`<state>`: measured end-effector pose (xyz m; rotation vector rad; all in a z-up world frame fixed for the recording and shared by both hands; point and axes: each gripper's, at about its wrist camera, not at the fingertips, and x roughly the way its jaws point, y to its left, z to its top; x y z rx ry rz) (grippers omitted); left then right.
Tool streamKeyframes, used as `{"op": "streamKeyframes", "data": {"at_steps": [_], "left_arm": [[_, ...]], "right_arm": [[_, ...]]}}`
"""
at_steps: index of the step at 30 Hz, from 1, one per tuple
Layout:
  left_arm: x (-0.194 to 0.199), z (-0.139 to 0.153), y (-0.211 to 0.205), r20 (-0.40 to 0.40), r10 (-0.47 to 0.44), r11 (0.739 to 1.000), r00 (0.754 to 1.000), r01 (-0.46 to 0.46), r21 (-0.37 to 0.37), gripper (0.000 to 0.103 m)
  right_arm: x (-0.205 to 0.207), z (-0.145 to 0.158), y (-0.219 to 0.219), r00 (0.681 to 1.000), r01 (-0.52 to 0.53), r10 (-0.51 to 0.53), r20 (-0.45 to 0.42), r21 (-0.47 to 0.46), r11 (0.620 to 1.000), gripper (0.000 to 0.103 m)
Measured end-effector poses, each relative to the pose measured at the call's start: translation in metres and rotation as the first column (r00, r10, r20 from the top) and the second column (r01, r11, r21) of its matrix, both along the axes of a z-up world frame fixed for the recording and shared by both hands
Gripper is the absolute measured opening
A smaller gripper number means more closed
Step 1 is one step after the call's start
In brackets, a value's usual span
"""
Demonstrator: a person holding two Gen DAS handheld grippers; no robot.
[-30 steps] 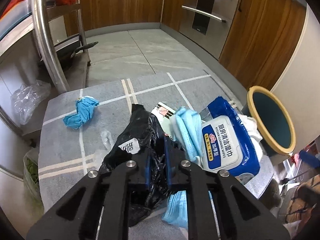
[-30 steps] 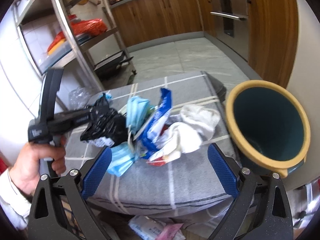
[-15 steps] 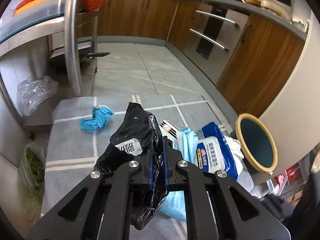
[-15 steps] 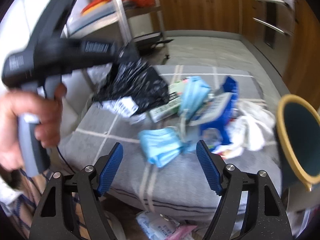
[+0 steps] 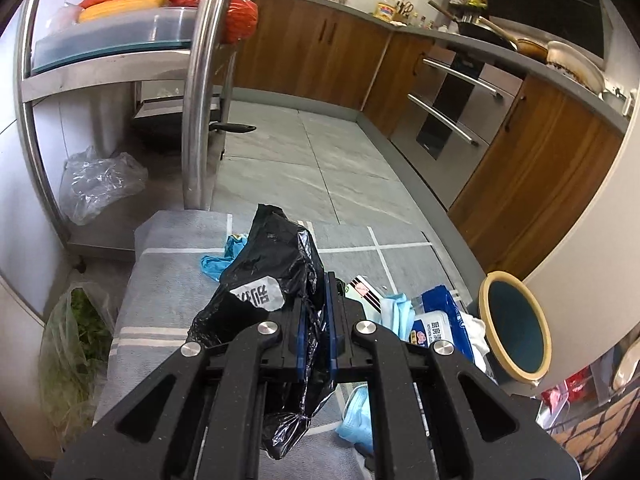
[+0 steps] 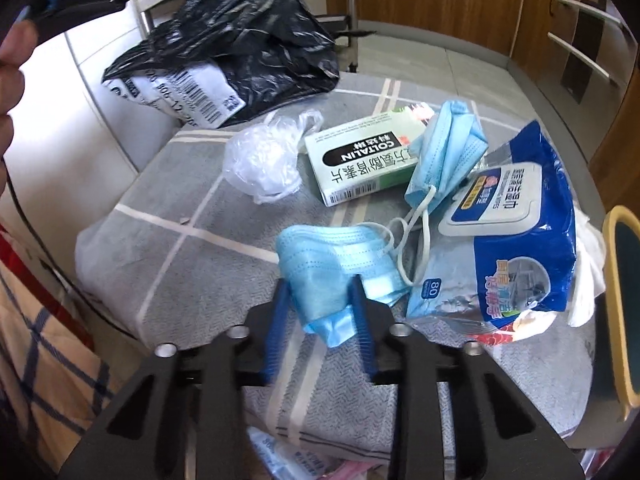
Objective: Collect trash
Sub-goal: 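Carry the black bag and blue mask to the bin and release both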
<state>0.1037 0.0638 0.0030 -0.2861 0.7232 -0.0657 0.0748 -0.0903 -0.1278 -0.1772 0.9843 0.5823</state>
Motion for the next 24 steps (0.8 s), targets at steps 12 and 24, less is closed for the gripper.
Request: {"op": "streamKeyframes", "data": {"at_steps": [12,24], "left_arm": [[-0.002,0.018,-0.008,0.043,0.022,0.999,0.999,-0.023,0.027,0.007],[0.002,0.024,-0.025,0.048,0.021,0.998,0.999,-0.023,0.050,0.007]], "right_arm": [[-0.012,0.061,-0.025,0.999,-0.026,0.019,0.043,0.179,0.984,0.020],[0.002,0.120,-0.067,0.988,0.029,-0.072,0.137,0.291,0.956,0.020]]}}
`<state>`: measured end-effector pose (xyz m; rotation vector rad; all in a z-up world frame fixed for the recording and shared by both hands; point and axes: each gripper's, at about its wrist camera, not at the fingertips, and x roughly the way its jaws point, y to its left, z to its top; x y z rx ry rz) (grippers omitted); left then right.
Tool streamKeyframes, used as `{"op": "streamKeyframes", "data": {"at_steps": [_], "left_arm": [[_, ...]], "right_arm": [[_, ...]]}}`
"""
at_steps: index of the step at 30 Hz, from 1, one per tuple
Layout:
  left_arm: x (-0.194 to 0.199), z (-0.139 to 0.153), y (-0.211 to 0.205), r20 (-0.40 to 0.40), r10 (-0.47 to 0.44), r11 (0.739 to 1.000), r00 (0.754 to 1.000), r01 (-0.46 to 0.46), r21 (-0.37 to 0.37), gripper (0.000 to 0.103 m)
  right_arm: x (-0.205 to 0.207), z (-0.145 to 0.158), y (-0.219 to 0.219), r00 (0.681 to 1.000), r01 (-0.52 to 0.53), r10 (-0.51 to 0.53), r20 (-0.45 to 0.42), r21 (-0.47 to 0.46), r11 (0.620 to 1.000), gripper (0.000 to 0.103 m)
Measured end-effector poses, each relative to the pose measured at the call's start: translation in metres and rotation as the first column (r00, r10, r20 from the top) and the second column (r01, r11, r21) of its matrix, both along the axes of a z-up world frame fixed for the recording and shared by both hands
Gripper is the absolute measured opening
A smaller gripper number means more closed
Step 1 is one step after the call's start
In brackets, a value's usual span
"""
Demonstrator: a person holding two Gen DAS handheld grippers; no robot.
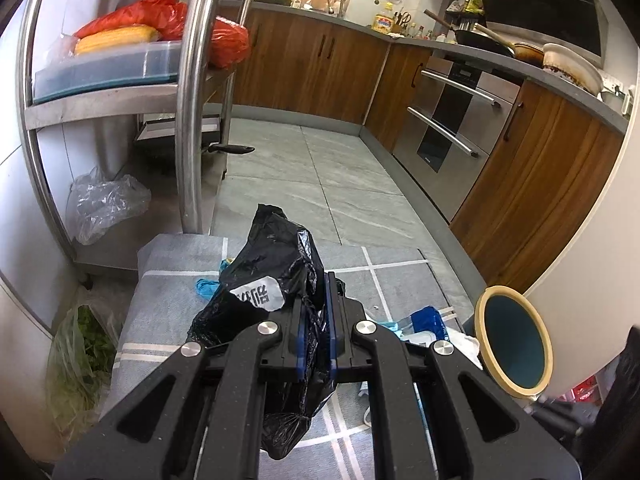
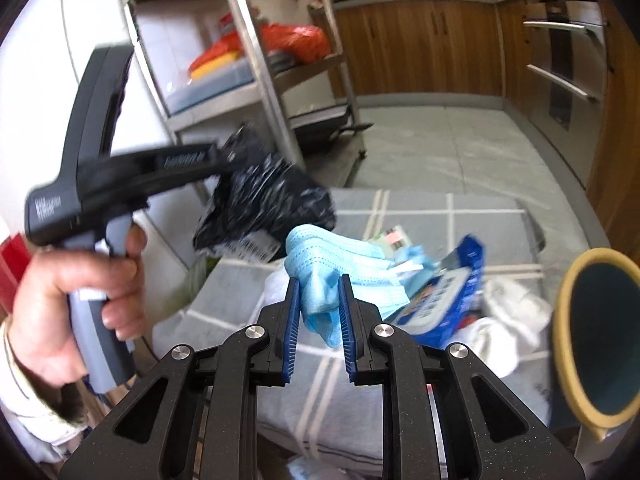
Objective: Collect trash
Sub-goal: 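Carry the black bag and blue mask to the bin and release both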
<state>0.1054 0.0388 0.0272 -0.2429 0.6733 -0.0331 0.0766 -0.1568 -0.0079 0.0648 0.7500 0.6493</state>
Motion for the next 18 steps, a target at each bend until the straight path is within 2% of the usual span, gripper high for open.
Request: {"op": "streamKeyframes", "data": {"at_steps": [6,18], "left_arm": [[0.004,0.005,-0.020,0.014,-0.036,0.999,0.999,0.036,0.004,0.007],[0.022,0.022,-0.089,0.042,-0.154,0.988,0.987,0.154,0.013,0.007]], "right_arm": [[0.013,0.010,-0.057,0.991,0.131,-0.132,0.013,0.038,0.991,0.020],[0.022,0.001,-0.152,0.938,0.347,-0.347,-0.010,0.091,0.934,0.020]]}}
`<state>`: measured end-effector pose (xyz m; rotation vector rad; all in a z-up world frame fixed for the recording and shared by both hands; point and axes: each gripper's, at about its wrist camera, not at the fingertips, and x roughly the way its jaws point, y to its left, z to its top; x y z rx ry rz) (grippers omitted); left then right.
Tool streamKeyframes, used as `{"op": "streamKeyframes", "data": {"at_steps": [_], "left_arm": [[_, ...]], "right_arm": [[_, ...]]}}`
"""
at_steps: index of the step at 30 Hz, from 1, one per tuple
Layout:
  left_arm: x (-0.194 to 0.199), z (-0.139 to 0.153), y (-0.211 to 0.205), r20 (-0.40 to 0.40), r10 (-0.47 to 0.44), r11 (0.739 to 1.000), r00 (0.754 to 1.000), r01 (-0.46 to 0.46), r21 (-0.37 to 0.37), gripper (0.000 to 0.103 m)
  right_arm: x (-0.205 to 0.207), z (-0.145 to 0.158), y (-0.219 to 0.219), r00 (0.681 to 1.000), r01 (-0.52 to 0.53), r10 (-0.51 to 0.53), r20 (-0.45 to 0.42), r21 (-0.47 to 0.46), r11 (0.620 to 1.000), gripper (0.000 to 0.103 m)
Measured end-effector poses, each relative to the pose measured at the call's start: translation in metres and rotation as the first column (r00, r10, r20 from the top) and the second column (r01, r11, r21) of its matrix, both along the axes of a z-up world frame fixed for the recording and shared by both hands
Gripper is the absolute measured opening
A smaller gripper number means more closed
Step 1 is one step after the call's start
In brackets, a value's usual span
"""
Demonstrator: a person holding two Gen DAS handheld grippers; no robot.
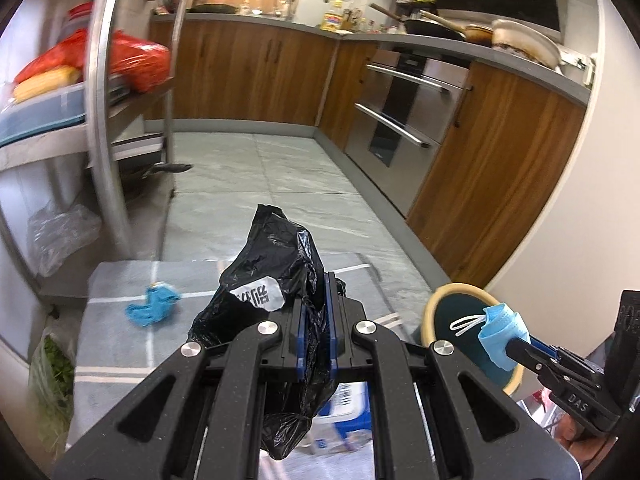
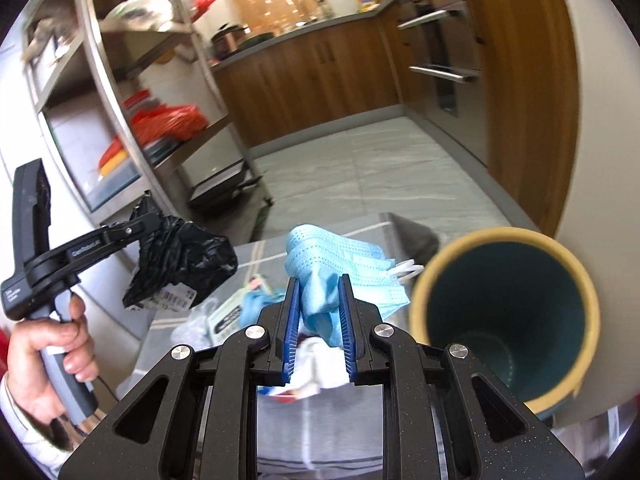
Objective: Collect trash
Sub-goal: 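Carry the black bag and blue mask to the bin and release both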
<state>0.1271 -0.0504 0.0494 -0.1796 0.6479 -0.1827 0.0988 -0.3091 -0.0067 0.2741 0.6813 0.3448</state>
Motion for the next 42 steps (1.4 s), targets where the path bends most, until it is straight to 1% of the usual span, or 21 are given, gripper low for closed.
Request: {"op": "streamKeyframes", "data": {"at_steps": [4,8,14,17,22,25,29,31,33,35,38,39,40,42], "left_arm": [[0.008,0.008,-0.033,0.015,-0.060,0.998,0.998,0.060,0.002,0.007],[0.016,0.012,-0.069,0.025,-0.136,0.990,0.990,0.137,-0.025,0.007],[0.032,0.005,-0.133,0.008,-0.261,0.964,0.965,0.261,-0.055,0.007],[0.042,-0.008,-0.164,-0.029,-0.317,0.945,0.948,0.314,-0.090,0.007],[0.056,-0.035,-0.202,-0.098,-0.371,0.925,0.923,0.359,-0.125,0.007],[0.066,-0.053,-0.218,-0.133,-0.392,0.916,0.910,0.373,-0.147,0.007],[0.074,-0.073,-0.231,-0.176,-0.409,0.908,0.895,0.380,-0.176,0.007],[0.077,-0.084,-0.239,-0.195,-0.428,0.899,0.882,0.394,-0.193,0.007],[0.079,-0.092,-0.246,-0.209,-0.445,0.892,0.871,0.410,-0.192,0.007],[0.080,-0.097,-0.249,-0.217,-0.455,0.888,0.864,0.422,-0.181,0.011],[0.078,-0.101,-0.250,-0.219,-0.457,0.888,0.862,0.429,-0.164,0.025],[0.077,-0.101,-0.248,-0.215,-0.455,0.889,0.864,0.428,-0.163,0.031],[0.076,-0.100,-0.247,-0.209,-0.454,0.890,0.866,0.426,-0.163,0.036],[0.075,-0.095,-0.243,-0.198,-0.449,0.892,0.871,0.423,-0.158,0.041]], "right_arm": [[-0.004,-0.003,-0.031,0.998,0.057,-0.057,-0.004,0.030,0.998,0.020],[-0.008,-0.007,-0.056,0.994,0.106,-0.105,-0.014,0.049,0.993,0.020],[-0.011,-0.020,-0.090,0.984,0.177,-0.173,-0.051,0.083,0.981,0.020],[-0.012,-0.028,-0.106,0.976,0.214,-0.207,-0.074,0.111,0.970,0.020],[-0.011,-0.046,-0.134,0.958,0.277,-0.256,-0.132,0.175,0.945,0.020],[-0.010,-0.057,-0.144,0.947,0.305,-0.274,-0.166,0.205,0.930,0.020],[-0.005,-0.071,-0.151,0.936,0.329,-0.285,-0.208,0.220,0.919,0.020],[-0.004,-0.076,-0.153,0.931,0.336,-0.288,-0.223,0.221,0.916,0.020],[-0.002,-0.081,-0.155,0.928,0.341,-0.289,-0.236,0.220,0.914,0.020],[0.001,-0.085,-0.156,0.923,0.348,-0.293,-0.249,0.216,0.912,0.020],[0.004,-0.089,-0.160,0.914,0.363,-0.304,-0.269,0.209,0.908,0.021],[0.006,-0.091,-0.160,0.911,0.366,-0.305,-0.277,0.206,0.907,0.023],[0.005,-0.092,-0.161,0.908,0.371,-0.309,-0.284,0.199,0.907,0.027],[0.005,-0.095,-0.161,0.902,0.380,-0.318,-0.293,0.186,0.906,0.031]]}}
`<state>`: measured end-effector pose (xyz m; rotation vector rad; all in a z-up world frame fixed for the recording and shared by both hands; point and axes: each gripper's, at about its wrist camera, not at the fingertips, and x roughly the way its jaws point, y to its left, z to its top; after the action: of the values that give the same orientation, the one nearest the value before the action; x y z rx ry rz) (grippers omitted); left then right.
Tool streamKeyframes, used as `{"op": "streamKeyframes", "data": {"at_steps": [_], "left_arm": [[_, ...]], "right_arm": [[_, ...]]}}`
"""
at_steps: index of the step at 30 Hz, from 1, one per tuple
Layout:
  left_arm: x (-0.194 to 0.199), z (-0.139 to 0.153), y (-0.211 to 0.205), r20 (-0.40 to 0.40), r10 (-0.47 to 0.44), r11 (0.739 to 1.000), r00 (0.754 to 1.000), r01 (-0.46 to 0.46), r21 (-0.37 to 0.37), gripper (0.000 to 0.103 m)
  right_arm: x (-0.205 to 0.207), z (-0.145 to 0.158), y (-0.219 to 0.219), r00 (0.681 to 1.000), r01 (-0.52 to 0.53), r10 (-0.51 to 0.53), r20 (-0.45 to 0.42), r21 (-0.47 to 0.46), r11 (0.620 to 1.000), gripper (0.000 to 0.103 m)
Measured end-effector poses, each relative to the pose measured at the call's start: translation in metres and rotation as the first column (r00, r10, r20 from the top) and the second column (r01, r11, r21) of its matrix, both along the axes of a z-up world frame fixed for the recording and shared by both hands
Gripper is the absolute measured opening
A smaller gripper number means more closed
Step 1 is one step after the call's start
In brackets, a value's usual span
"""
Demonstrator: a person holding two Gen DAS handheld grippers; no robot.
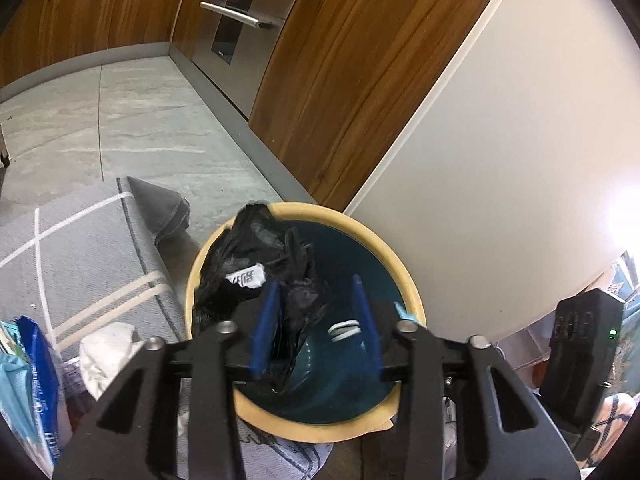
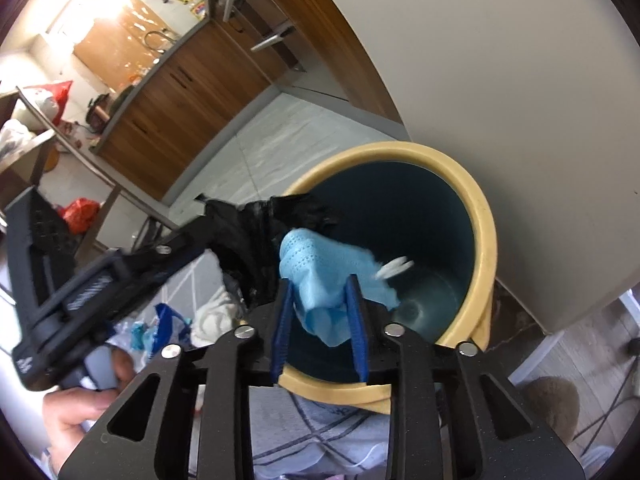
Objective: Collect trash
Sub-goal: 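Carry the black bag and blue mask to the bin and release both, then grasp the blue glove with the left gripper while the right gripper grasps the blue wipes wrapper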
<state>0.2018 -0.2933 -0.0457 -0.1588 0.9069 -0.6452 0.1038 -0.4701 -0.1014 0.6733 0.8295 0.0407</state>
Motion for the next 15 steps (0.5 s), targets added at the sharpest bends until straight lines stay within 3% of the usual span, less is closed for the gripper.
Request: {"op": "streamKeyframes", "data": {"at_steps": [5,15], "left_arm": [[-0.004,0.012,0.015,0.024,0.015,1.000,1.000,-0.014,-0.019,0.051],[-0.014,0.034,0.046,0.062,0.062,0.998,0.996,-0.061,-0.026,0.055]], "right_arm": [[0.001,0.001,0.003,1.000,0.009,-0.009,-0.012,-0.015,1.000,0.040],[-0.005,0.011,0.004,1.000,0.018,-0.018,0.003,-0.051,0.999,0.050]]}}
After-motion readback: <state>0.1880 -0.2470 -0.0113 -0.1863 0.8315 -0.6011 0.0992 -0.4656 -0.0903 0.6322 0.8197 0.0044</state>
